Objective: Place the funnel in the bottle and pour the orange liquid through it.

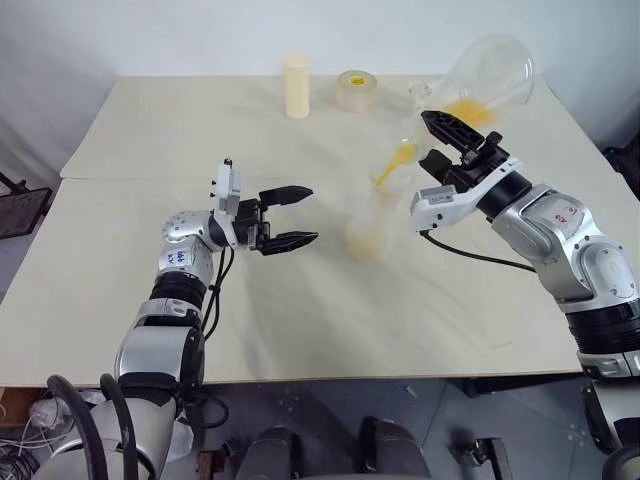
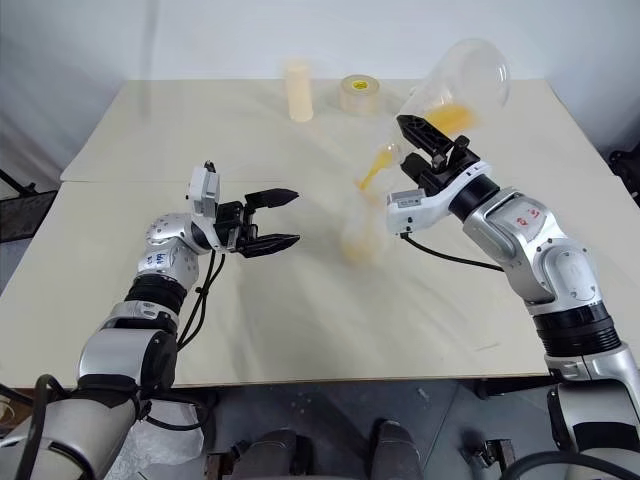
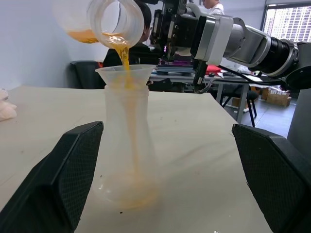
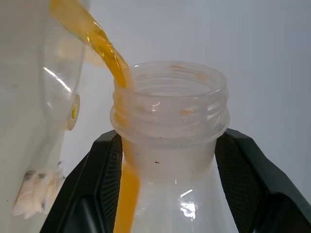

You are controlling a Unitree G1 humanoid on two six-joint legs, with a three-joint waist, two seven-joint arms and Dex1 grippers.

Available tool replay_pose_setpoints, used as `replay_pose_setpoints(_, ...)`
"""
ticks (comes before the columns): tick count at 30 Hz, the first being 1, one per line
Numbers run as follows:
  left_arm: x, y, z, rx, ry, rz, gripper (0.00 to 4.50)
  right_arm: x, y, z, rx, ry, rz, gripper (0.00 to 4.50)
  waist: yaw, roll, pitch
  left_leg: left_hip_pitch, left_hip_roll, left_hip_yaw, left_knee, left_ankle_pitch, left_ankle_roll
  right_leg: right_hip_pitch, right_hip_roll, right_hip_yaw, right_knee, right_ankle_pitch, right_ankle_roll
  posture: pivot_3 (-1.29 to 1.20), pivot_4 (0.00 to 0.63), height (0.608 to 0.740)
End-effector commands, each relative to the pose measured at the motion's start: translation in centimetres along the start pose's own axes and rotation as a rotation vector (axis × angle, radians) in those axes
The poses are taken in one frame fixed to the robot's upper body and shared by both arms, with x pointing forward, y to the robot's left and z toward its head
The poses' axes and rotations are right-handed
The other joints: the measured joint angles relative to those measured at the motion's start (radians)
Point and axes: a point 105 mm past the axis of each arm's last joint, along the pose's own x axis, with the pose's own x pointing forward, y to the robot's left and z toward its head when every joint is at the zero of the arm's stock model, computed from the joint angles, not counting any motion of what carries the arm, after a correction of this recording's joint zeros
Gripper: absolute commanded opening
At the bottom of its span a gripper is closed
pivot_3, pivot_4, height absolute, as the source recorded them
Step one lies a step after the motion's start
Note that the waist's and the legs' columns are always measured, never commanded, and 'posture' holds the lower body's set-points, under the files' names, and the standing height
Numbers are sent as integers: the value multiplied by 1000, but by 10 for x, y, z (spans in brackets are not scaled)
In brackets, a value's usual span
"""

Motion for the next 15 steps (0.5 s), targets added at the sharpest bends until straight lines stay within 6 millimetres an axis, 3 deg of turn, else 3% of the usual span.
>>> replay_pose_setpoints(1, 3, -2, 13, 58, -17, -60, 4500, 1, -17, -5, -33, 1, -56, 2438, 0, 0, 0, 0, 0, 0, 0, 0, 0, 0, 0, 0, 0, 0, 0, 0, 150, 740)
replay_pose_setpoints(15, 0, -2, 14, 62, -14, -55, 4500, -2, -11, -5, -37, -2, -49, 2438, 0, 0, 0, 0, 0, 0, 0, 0, 0, 0, 0, 0, 0, 0, 0, 0, 150, 740)
